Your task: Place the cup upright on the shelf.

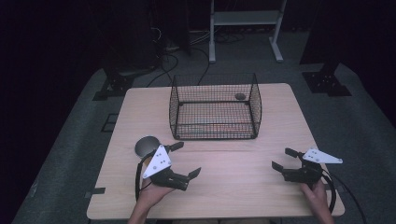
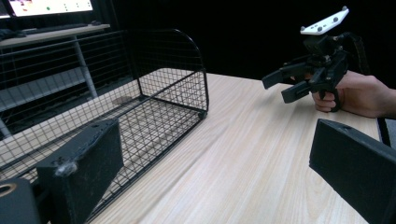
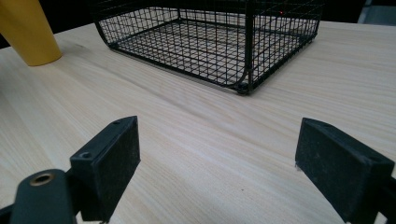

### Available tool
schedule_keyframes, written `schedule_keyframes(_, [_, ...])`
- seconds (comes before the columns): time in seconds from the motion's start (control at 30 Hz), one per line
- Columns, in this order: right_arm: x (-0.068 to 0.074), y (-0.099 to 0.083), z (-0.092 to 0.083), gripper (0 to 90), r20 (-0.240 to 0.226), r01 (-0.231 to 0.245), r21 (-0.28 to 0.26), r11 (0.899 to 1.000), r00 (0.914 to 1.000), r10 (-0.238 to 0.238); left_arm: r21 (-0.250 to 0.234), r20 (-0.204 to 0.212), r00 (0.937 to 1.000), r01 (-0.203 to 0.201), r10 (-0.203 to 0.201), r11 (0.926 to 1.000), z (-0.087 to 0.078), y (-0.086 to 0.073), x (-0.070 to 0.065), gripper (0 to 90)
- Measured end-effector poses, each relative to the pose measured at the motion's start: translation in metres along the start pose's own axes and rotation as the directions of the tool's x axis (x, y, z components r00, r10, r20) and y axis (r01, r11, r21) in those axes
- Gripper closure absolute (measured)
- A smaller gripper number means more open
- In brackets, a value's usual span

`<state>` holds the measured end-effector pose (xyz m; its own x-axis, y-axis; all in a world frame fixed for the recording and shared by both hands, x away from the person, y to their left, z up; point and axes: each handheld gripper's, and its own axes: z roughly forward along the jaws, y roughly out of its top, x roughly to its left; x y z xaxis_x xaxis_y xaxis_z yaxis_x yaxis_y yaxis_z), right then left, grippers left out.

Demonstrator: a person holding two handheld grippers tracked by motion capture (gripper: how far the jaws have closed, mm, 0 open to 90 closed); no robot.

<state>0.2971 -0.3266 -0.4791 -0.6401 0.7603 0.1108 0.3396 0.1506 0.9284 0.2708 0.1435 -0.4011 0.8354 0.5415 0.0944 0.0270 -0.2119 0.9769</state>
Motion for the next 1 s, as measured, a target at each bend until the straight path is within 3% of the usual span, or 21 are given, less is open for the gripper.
schedule_keyframes(1.0, [0.000, 0.000, 0.000, 12.9, 0.000, -0.002, 0.001, 1.000, 1.0000, 0.002, 0.024, -0.057, 0.9983, -0.013, 0.014, 0.9996, -0.033, 0.015, 0.019, 2.2])
